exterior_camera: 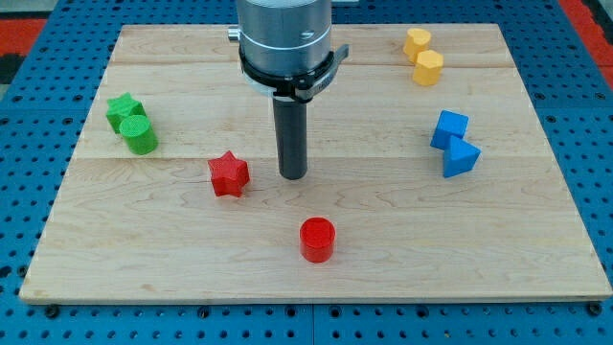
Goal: Place the red star left to the red circle
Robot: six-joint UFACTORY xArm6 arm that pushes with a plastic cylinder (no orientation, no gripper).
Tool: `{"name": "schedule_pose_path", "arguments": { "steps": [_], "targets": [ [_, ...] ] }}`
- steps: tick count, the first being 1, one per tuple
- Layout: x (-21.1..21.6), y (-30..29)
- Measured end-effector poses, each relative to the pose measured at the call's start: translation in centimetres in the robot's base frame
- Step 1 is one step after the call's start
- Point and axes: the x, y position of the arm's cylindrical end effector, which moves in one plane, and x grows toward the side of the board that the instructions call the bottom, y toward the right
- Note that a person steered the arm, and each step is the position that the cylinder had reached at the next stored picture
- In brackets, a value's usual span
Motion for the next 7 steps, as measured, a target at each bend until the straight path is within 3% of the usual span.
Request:
{"name": "schedule_pose_path", "arguments": {
  "steps": [1,2,3,4,5,6,7],
  "targets": [
    [-3.1,-3.6],
    [-2.0,-9.9],
    [-0.3,-6.9],
    [3.4,1.5],
    [1.2,-1.2],
    [-3.5,-7.3],
    [1.6,-7.4]
  ]
}}
